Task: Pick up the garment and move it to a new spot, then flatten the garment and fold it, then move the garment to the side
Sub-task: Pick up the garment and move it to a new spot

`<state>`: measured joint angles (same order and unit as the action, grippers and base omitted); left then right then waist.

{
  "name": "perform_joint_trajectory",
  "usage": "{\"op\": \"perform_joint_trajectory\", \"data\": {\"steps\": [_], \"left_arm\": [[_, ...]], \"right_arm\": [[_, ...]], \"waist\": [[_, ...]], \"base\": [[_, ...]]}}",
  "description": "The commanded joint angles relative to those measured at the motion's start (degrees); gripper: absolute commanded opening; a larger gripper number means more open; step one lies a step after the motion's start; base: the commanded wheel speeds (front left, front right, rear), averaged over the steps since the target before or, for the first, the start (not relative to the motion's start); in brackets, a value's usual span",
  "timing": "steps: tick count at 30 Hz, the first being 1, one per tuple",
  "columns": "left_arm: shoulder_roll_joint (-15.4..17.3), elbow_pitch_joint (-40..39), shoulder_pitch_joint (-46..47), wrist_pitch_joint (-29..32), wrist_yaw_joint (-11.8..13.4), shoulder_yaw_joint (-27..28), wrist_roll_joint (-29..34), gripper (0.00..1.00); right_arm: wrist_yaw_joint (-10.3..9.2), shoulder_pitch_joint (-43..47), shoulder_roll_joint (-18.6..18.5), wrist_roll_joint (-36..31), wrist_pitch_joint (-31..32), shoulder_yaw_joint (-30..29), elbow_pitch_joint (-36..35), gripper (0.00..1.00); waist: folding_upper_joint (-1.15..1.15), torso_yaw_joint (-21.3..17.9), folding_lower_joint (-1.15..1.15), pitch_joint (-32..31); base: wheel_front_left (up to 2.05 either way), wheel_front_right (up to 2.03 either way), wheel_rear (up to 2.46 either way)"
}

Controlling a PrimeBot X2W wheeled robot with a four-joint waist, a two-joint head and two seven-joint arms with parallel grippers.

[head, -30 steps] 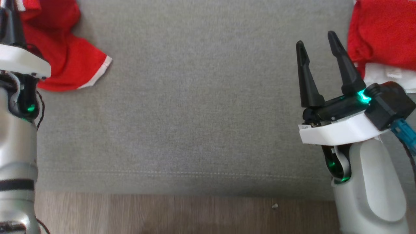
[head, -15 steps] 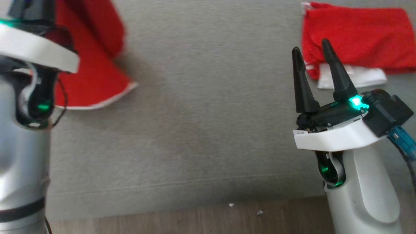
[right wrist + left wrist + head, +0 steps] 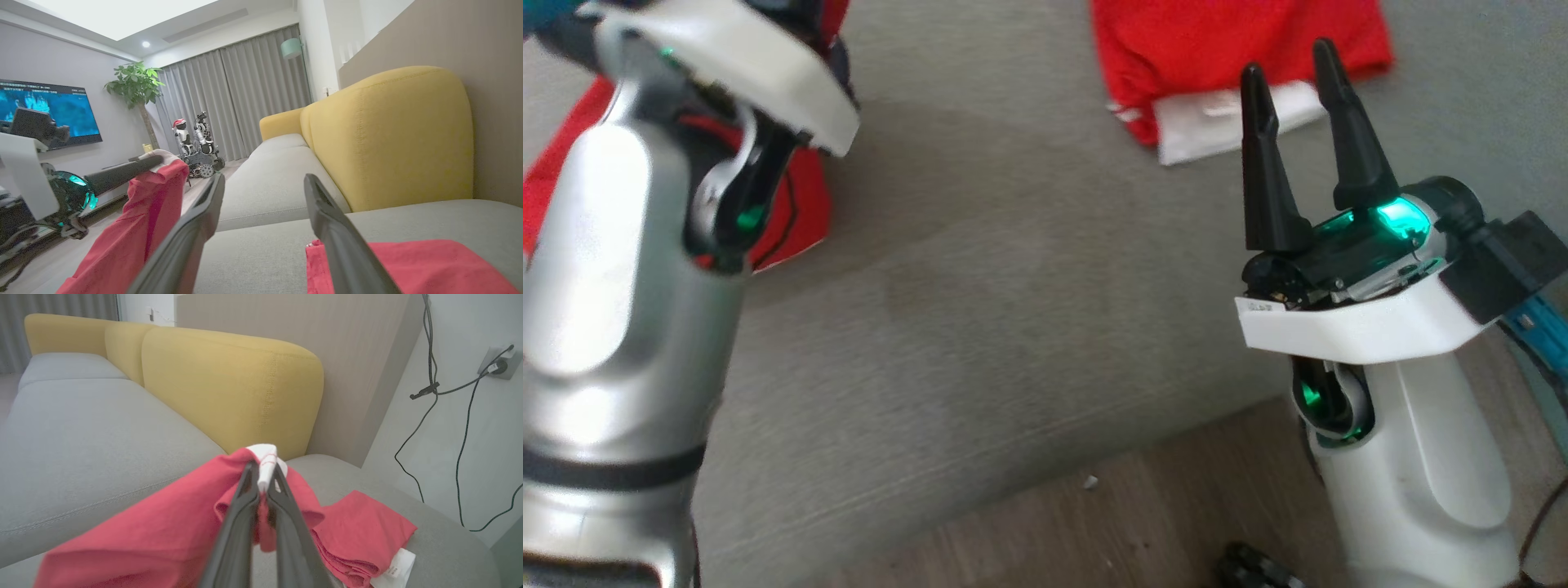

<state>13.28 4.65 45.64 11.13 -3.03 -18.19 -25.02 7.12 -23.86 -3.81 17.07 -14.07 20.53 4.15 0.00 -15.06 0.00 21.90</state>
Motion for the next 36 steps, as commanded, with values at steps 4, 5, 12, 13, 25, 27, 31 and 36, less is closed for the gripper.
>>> {"op": "perform_joint_trajectory", "data": {"steps": [4,5,12,13,25,27,31,36], "left_arm": [[-1.16,3.21,8.49,-2.50,0.01,0.07,2.19,0.00],[-1.57,4.61,9.63,-3.18,0.18,0.00,2.51,0.00],[-2.36,17.12,14.14,-7.25,0.46,-1.18,4.93,1.00],[-2.24,19.13,14.28,-7.20,-0.04,-1.71,5.06,1.00],[-0.40,26.69,13.40,-15.06,-0.61,-0.61,4.18,1.00],[-0.16,26.29,12.74,-15.85,-0.40,-0.14,3.86,1.00],[1.68,22.83,6.87,-19.19,0.30,2.15,2.02,1.00],[3.34,17.86,0.05,-20.37,1.32,3.90,0.52,1.00]], "right_arm": [[0.36,-1.59,0.92,2.13,-0.82,2.01,-2.21,1.00],[0.36,-1.65,0.93,2.46,-0.86,2.23,-2.23,1.00],[0.36,-1.06,0.93,3.57,-0.91,2.47,-3.72,1.00],[0.36,-1.00,0.93,3.60,-0.91,2.50,-3.80,1.00],[0.36,-0.34,0.93,1.17,-0.92,0.82,-2.83,1.00],[0.36,-0.26,0.93,0.83,-0.92,0.57,-2.54,1.00],[0.36,0.63,0.93,-1.48,-0.92,-0.56,-0.24,1.00],[0.36,1.51,0.93,-3.21,-0.16,-2.05,0.87,1.00]], "waist": [[0.00,-6.57,0.00,3.27],[0.00,-7.12,0.00,3.44],[0.00,-8.72,0.00,4.01],[0.00,-8.75,0.00,4.03],[0.00,-2.69,0.00,1.89],[0.00,-1.83,0.00,1.39],[0.00,2.55,0.00,-1.89],[0.00,6.00,0.00,-3.64]], "base": [[0.00,0.00,0.00],[0.00,0.00,0.00],[0.00,0.00,0.00],[0.00,0.00,0.00],[0.00,0.00,0.00],[0.00,0.00,0.00],[0.00,0.00,0.00],[0.00,0.00,0.00]]}}
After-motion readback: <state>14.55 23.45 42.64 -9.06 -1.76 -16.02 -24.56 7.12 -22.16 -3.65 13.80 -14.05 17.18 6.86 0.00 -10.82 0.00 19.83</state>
